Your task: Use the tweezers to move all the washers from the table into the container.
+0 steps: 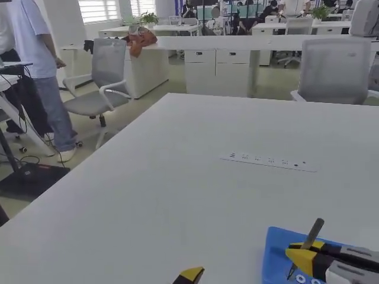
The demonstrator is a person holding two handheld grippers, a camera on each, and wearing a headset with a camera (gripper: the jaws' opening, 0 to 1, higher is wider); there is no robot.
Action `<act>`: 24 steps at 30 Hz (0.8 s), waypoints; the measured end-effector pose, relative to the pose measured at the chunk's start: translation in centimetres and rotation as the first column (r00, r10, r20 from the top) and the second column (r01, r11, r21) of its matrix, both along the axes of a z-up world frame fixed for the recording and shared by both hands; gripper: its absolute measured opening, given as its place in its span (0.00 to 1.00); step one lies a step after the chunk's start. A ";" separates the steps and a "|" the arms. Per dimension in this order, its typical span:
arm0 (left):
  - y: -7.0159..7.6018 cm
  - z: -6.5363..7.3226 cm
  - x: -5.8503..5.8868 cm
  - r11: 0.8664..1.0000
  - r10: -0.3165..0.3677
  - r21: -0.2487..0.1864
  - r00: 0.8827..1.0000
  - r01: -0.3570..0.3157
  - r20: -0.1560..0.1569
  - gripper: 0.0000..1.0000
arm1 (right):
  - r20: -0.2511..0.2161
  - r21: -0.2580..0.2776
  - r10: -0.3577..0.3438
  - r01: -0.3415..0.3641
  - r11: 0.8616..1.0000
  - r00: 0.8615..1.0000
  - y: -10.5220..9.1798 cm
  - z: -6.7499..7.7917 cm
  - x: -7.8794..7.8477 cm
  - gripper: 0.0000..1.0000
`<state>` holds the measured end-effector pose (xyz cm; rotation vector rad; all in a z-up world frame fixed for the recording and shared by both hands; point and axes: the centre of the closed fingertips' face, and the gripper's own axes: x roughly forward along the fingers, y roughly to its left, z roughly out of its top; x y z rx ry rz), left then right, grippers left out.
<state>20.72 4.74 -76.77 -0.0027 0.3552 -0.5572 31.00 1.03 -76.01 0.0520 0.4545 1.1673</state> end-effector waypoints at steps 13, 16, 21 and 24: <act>-0.3 0.5 -0.3 0.999 -0.016 -0.034 1.000 0.016 -0.003 0.96 | -0.066 -0.078 -0.034 0.029 0.997 0.997 0.6 -4.3 2.4 0.03; -0.2 0.6 -0.3 0.999 -0.016 -0.045 1.000 0.016 -0.016 0.95 | -0.075 -0.097 -0.052 0.044 0.994 0.996 0.4 -5.6 3.4 0.03; 0.1 0.8 -0.4 0.997 -0.019 -0.081 0.999 0.015 -0.046 0.95 | -0.077 -0.117 -0.049 0.039 0.992 0.996 0.3 -6.4 3.7 0.03; 0.1 0.7 -0.5 0.995 -0.026 -0.099 0.997 0.019 -0.071 0.93 | -0.042 -0.138 -0.029 0.023 0.990 0.999 0.3 -6.6 4.0 0.03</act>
